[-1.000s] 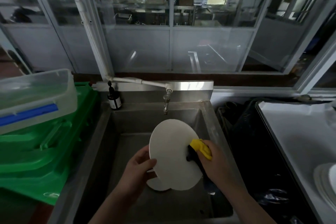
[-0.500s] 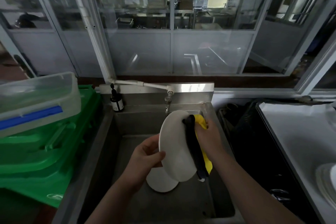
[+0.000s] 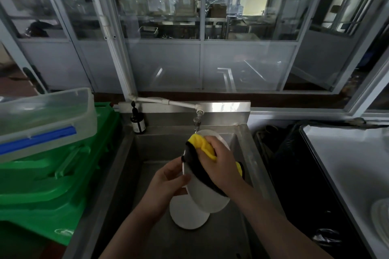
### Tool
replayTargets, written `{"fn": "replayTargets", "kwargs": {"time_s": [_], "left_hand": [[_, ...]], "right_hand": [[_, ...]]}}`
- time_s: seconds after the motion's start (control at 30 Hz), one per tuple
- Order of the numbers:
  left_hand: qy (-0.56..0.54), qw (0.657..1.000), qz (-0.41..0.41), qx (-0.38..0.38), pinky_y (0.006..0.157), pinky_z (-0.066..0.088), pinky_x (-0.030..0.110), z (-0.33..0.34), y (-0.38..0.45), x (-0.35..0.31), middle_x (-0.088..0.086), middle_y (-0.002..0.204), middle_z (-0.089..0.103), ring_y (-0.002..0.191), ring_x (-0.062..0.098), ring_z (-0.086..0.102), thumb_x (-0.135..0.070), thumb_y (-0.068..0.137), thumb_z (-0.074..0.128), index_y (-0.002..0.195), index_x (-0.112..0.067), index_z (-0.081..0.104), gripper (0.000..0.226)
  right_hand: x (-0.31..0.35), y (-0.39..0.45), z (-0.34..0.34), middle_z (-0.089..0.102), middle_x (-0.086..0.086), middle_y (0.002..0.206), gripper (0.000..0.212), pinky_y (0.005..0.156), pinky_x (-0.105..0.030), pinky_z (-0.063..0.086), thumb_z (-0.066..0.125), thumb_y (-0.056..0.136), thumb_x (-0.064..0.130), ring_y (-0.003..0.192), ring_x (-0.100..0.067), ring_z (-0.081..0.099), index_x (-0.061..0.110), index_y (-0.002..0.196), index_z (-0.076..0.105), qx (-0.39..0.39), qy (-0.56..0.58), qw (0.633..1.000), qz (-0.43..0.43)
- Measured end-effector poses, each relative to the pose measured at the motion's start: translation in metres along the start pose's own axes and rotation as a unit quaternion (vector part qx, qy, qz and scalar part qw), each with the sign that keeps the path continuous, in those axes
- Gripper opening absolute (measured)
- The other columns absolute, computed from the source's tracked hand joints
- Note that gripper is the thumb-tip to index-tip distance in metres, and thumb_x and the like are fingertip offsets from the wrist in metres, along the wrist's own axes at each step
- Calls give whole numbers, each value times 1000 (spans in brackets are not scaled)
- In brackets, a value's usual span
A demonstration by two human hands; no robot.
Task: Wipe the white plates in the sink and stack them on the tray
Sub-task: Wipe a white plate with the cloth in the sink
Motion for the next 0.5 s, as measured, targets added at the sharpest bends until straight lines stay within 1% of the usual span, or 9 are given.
{"fn": "replayTargets", "kwargs": {"time_s": [0.03,0.1,0.17,0.27,0.33,0.4,0.5], "left_hand": [[-3,1000,-2,-1,78,57,34,-1,0,0,8,122,70,113,28,68,-17,85,66,127,-24,67,42],[-10,1000,-4,1,78,56,34,-1,-2,1,9,122,70,111,28,68,-19,84,67,124,-26,68,40],[-14,1000,-8,6,78,56,33,0,-4,5,7,125,69,112,25,67,-19,85,67,128,-26,66,44],[-17,1000,-14,10,87,56,44,1,-6,12,6,131,67,121,28,63,-21,83,71,134,-27,62,51],[-23,1000,-13,9,90,55,46,2,-9,14,6,133,66,123,30,62,-28,78,76,132,-28,63,56],[-23,1000,-10,9,84,56,43,3,-10,14,6,132,66,121,29,63,-30,74,77,131,-29,64,58],[-15,1000,-1,-1,76,56,35,2,-11,10,2,128,69,117,24,66,-34,71,76,127,-36,66,57]], "right_hand": [[2,-4,5,66,11,103,19,84,-15,48,62,96,25,98,-3,62,19,114,62,20,3,1000,-5],[2,-10,9,67,10,101,19,83,-14,48,63,95,19,96,-5,63,18,113,63,36,17,999,-9],[-2,-10,7,68,9,101,18,82,-15,48,63,94,18,95,-6,64,18,113,63,30,27,999,-1],[-12,-4,-3,67,10,98,13,80,-17,51,62,96,26,93,-3,63,25,109,62,0,30,999,25],[-19,1,-11,64,11,91,5,74,-12,48,61,96,31,86,-2,61,30,101,59,-21,20,998,54],[-25,6,-22,61,14,84,4,67,-7,43,62,96,31,82,1,58,29,94,58,-46,17,996,79],[-39,8,-38,60,13,79,8,63,-5,40,62,95,33,75,6,56,27,91,59,-90,8,989,121]]}}
Point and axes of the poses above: each hand's wrist, its own y-axis towards the middle knuckle, its own z-axis out of the palm, x = y × z, the point moved 10 cm from there along y, towards the middle knuckle
